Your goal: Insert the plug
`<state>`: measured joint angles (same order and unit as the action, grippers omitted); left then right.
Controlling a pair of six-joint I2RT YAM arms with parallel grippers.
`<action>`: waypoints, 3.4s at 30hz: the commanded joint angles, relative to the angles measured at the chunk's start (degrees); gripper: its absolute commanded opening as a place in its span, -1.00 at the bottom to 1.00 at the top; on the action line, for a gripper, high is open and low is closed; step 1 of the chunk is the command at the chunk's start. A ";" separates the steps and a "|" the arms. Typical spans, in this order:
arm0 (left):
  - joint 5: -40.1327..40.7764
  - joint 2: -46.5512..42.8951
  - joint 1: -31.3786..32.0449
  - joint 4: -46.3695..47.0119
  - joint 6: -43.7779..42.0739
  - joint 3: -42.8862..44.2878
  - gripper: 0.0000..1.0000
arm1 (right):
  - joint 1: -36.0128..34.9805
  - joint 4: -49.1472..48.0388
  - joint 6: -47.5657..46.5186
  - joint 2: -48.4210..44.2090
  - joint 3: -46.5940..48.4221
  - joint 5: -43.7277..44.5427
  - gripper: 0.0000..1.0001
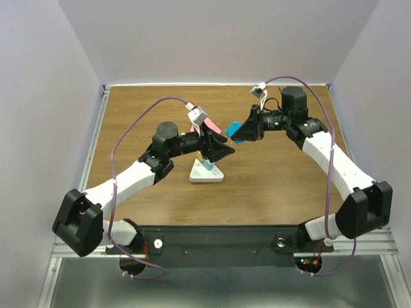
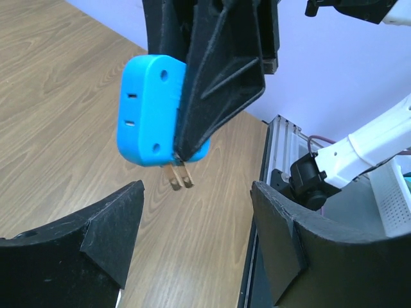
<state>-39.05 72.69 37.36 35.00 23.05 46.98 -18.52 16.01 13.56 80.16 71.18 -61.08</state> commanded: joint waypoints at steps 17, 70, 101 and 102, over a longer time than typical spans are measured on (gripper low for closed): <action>-3.75 2.02 -0.01 14.65 4.81 -0.49 0.20 | -0.99 -1.77 -1.87 -1.85 -1.13 -10.02 -0.99; -1.49 1.51 -0.35 3.85 -3.19 -1.27 0.08 | -0.73 -1.77 0.50 3.42 5.55 12.20 -0.99; 24.37 27.59 -17.94 -9.34 0.94 13.48 0.26 | -1.87 -2.83 -8.46 40.33 29.45 26.28 -0.99; 24.20 28.21 -18.03 -9.25 1.03 13.84 0.26 | -1.95 -2.83 -8.55 41.12 30.24 26.36 -0.99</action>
<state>-12.45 99.61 19.64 21.74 23.31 57.23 -19.64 15.75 6.11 119.68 97.17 -34.87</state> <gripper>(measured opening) 0.630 0.267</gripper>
